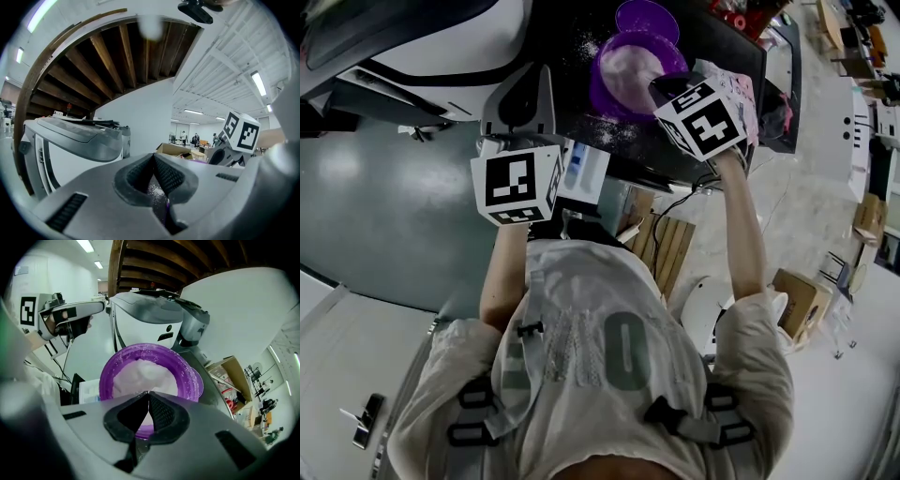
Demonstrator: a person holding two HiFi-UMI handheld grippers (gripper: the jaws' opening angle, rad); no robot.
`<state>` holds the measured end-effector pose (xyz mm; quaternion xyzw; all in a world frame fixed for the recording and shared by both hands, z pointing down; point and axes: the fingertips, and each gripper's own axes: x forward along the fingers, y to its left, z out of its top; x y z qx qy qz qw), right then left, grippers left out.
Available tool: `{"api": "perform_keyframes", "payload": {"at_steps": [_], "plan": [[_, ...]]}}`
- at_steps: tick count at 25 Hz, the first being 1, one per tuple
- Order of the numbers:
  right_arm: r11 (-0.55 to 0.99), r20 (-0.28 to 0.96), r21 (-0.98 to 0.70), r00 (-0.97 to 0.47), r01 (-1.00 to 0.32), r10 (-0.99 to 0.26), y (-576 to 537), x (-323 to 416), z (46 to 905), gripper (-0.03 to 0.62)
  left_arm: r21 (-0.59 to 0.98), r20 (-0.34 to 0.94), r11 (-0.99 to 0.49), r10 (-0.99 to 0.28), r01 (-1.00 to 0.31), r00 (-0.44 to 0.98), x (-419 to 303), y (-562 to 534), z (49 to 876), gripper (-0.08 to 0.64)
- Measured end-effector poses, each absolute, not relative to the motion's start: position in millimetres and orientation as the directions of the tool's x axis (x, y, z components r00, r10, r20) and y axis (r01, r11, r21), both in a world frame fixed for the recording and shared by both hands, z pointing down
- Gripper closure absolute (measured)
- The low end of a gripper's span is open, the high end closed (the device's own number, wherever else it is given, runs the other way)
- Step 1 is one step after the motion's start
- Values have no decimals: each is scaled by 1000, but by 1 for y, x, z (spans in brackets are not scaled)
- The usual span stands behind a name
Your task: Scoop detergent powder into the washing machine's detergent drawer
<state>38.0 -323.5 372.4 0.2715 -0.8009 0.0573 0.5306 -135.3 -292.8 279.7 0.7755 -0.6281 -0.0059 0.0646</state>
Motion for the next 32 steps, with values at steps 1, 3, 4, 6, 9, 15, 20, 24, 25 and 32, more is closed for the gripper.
{"api": "perform_keyframes", "payload": {"at_steps": [1, 3, 4, 6, 9, 15, 20, 24, 25, 32], "plan": [[849, 883, 194, -289, -492, -369, -322, 37, 372, 583, 108, 72, -202, -975, -973, 210, -136, -293, 279, 540], [852, 887, 191, -287, -487, -362, -320, 37, 372, 582, 108, 71, -203, -975, -973, 211, -136, -294, 278, 540], [853, 888, 187, -288, -488, -360, -319, 36, 372, 583, 108, 71, -204, -975, -973, 212, -136, -294, 278, 540], [846, 887, 167, -298, -506, -353, -316, 35, 371, 583, 109, 71, -209, -973, -972, 218, -135, -293, 278, 540], [813, 877, 106, -332, -572, -348, -315, 35, 369, 583, 105, 70, -218, -972, -970, 226, -134, -293, 279, 540], [738, 846, -23, -407, -675, -346, -315, 40, 367, 583, 98, 68, -222, -971, -970, 229, -132, -294, 279, 540], [677, 812, -119, -464, -726, -355, -315, 40, 363, 583, 90, 58, -228, -971, -969, 234, -133, -294, 270, 540], [599, 756, -243, -536, -763, -376, -318, 43, 360, 583, 90, 49, -220, -973, -971, 225, -136, -291, 270, 540], [574, 734, -286, -561, -767, -383, -319, 43, 358, 583, 88, 48, -220, -973, -972, 225, -136, -290, 269, 540], [378, 540, -596, -702, -708, -465, -324, 47, 338, 583, 59, 28, -220, -975, -974, 222, -135, -288, 255, 540]]}}
